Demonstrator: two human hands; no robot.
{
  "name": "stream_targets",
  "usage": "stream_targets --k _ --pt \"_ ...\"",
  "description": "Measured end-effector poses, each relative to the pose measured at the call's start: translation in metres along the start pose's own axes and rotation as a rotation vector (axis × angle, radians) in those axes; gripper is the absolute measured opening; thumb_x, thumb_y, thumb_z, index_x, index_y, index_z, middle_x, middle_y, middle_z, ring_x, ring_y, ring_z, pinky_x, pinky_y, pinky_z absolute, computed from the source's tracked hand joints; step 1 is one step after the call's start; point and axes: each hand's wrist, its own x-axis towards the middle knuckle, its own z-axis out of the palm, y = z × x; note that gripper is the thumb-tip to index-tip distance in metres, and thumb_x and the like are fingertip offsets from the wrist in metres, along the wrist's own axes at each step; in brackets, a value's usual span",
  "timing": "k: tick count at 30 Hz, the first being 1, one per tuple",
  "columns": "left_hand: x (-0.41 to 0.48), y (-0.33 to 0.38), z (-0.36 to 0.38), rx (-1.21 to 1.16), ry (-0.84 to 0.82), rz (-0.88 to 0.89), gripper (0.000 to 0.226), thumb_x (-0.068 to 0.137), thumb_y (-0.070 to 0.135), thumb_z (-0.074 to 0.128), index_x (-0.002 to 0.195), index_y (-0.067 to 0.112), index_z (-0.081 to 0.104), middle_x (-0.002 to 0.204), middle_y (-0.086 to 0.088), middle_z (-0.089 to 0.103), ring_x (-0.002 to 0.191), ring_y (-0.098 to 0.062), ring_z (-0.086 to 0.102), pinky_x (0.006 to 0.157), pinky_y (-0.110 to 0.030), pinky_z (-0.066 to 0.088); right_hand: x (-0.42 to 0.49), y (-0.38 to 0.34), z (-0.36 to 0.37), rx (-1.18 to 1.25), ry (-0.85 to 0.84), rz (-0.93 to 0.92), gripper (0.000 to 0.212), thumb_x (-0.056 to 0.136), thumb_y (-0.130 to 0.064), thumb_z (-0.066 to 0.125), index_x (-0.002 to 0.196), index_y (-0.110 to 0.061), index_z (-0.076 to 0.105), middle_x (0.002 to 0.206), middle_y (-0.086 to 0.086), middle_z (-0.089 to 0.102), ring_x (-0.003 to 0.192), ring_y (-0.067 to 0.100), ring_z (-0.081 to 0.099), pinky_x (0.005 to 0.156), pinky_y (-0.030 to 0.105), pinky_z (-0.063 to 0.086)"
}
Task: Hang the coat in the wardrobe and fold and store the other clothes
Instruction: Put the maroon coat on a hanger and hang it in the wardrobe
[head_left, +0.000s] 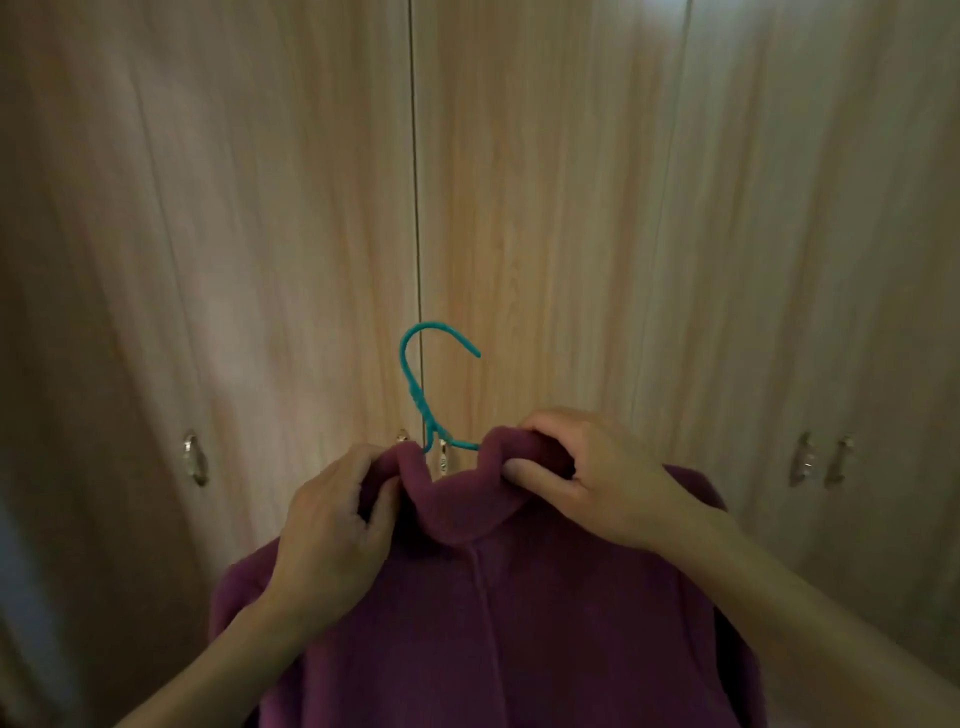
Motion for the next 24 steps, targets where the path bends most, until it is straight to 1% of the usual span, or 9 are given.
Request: stream_targets --k 4,7,10,12,15,17,20,24 --pt "0.004 -0.023 -0.003 0.094 0.011 -0.048 0.02 0.087 0.035 0.045 0.097 0.026 0.059 0.082 0.015 0.063 0.073 -0.007 0.059 0.065 -0.039 0.05 0.029 0.014 0.026 0.087 -0.02 -0.035 0.032 0.084 -0.062 0.054 0.095 -0.033 0.06 0.082 -0.014 0.061 0.077 0.006 0.057 0.065 0.026 0.047" --pt "0.012 -0.045 -0.004 0.136 0.029 -0.077 0.02 0.087 0.036 0.045 0.097 0.027 0.059 0.082 0.016 0.062 0.074 -0.006 0.06 0.065 -0.035 0.05 0.051 0.024 0.046 0.133 -0.062 -0.032 0.02 0.087 -0.055 0.061 0.091 -0.035 0.058 0.079 -0.014 0.06 0.075 0.007 0.057 0.063 0.023 0.045" --pt "0.021 -0.072 -0.005 0.168 0.028 -0.08 0.021 0.089 0.038 0.043 0.099 0.027 0.058 0.084 0.017 0.061 0.075 -0.006 0.059 0.065 -0.032 0.049 0.075 0.031 0.066 0.158 -0.087 -0.024 0.021 0.088 -0.051 0.064 0.097 -0.033 0.062 0.083 -0.015 0.062 0.077 0.007 0.059 0.065 0.023 0.048" --pt "0.026 -0.094 -0.006 0.182 0.015 -0.076 0.023 0.091 0.039 0.041 0.101 0.027 0.058 0.085 0.016 0.06 0.076 -0.005 0.058 0.066 -0.03 0.047 0.09 0.032 0.081 0.204 -0.087 -0.014 0.021 0.088 -0.047 0.067 0.099 -0.03 0.065 0.085 -0.016 0.064 0.08 0.006 0.06 0.065 0.017 0.046" --pt "0.032 -0.129 -0.009 0.201 0.003 -0.069 0.024 0.091 0.039 0.041 0.101 0.025 0.058 0.085 0.015 0.06 0.076 -0.005 0.057 0.065 -0.029 0.046 0.111 0.032 0.107 0.274 -0.094 0.019 0.015 0.087 -0.038 0.072 0.098 -0.031 0.066 0.085 -0.021 0.065 0.082 -0.001 0.061 0.067 0.009 0.042" --pt "0.037 -0.153 -0.012 0.204 0.001 -0.082 0.024 0.09 0.04 0.042 0.1 0.025 0.058 0.085 0.016 0.059 0.076 -0.005 0.056 0.065 -0.031 0.047 0.126 0.034 0.124 0.302 -0.113 0.046 0.014 0.086 -0.037 0.073 0.096 -0.032 0.066 0.087 -0.025 0.066 0.08 -0.003 0.062 0.068 0.009 0.041" --pt "0.046 -0.188 -0.017 0.2 0.009 -0.093 0.026 0.088 0.04 0.042 0.1 0.025 0.059 0.086 0.014 0.061 0.077 -0.009 0.057 0.066 -0.033 0.047 0.149 0.043 0.148 0.349 -0.127 0.129 0.013 0.086 -0.041 0.073 0.095 -0.032 0.068 0.087 -0.019 0.068 0.074 0.0 0.063 0.066 0.013 0.045" --pt "0.05 -0.225 -0.017 0.191 -0.014 -0.076 0.027 0.088 0.038 0.043 0.102 0.021 0.06 0.086 0.011 0.061 0.076 -0.012 0.058 0.067 -0.032 0.045 0.173 0.066 0.176 0.373 -0.056 0.27 0.01 0.09 -0.039 0.068 0.093 -0.029 0.069 0.084 -0.013 0.07 0.07 0.0 0.062 0.064 0.016 0.047"
